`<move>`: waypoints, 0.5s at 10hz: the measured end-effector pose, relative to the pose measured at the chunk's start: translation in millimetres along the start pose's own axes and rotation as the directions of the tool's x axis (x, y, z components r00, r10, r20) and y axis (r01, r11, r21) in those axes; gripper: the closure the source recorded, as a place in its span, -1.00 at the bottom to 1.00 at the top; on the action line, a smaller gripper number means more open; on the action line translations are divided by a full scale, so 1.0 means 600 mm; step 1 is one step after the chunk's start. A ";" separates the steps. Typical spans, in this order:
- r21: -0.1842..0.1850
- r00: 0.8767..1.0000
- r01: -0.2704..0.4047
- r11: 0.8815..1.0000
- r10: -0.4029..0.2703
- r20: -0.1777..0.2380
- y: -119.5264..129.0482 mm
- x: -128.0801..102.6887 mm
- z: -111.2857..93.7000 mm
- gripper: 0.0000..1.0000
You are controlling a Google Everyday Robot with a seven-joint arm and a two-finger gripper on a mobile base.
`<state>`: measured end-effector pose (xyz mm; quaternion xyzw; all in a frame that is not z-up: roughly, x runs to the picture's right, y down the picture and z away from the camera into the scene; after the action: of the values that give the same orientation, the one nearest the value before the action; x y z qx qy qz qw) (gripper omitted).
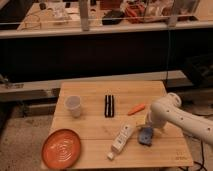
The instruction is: Wipe the white sponge on the table
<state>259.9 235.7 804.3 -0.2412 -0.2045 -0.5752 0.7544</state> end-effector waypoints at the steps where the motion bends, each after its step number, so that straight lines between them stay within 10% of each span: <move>1: 0.006 1.000 -0.021 1.000 0.021 0.023 0.002 0.001 0.010 -0.60; 5: -0.019 0.994 -0.068 0.998 0.069 0.080 -0.007 -0.001 0.039 -0.25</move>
<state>255.1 249.2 823.1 -0.2770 -0.2217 -0.5404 0.7630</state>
